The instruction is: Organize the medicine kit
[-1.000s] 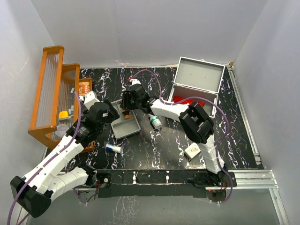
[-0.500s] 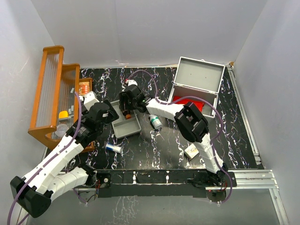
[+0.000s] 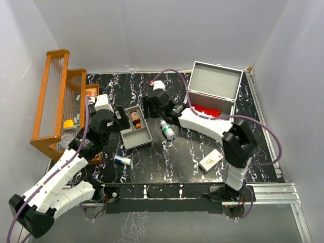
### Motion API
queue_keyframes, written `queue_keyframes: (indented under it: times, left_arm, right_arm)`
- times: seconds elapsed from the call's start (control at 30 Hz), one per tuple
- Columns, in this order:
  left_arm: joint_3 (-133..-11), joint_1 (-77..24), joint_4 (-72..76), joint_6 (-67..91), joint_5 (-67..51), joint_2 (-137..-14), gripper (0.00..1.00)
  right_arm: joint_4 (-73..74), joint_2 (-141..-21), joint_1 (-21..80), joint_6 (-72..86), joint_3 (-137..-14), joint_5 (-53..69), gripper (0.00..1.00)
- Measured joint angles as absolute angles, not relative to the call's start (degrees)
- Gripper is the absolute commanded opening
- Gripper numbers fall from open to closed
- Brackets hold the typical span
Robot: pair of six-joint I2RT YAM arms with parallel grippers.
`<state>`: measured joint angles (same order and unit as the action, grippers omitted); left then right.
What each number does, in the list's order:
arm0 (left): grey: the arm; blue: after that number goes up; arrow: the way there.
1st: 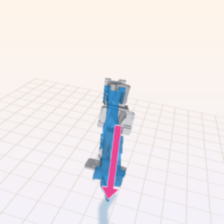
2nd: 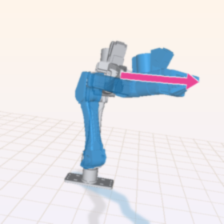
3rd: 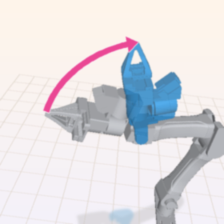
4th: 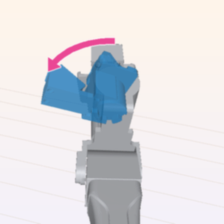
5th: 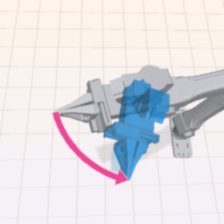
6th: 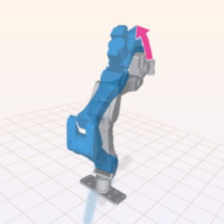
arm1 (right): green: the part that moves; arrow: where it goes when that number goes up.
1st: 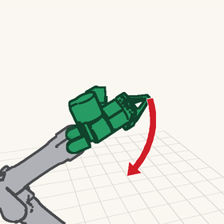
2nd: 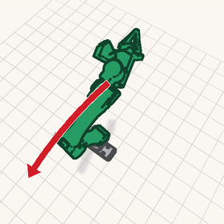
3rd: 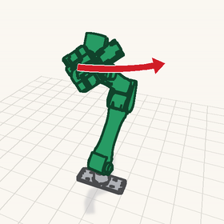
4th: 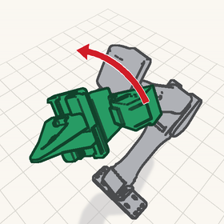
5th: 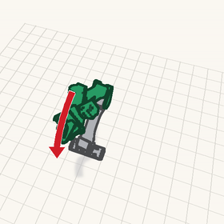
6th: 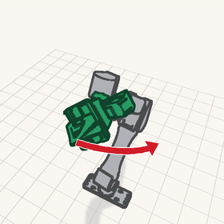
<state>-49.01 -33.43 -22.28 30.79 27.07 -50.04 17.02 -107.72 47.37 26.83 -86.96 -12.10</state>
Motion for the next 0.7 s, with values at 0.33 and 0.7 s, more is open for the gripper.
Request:
queue_keyframes:
  times: [0.33,0.7]
  left_arm:
    - [-48.86,-33.43,-15.86,25.67,18.31,-50.11,0.83]
    - [-44.75,-33.43,-13.65,26.83,13.04,-49.23,0.84]
  right_arm:
    - [22.83,-93.36,47.35,24.32,-67.44,-21.02,0.58]
    - [23.79,-93.51,47.35,23.07,-63.79,-19.77,0.51]
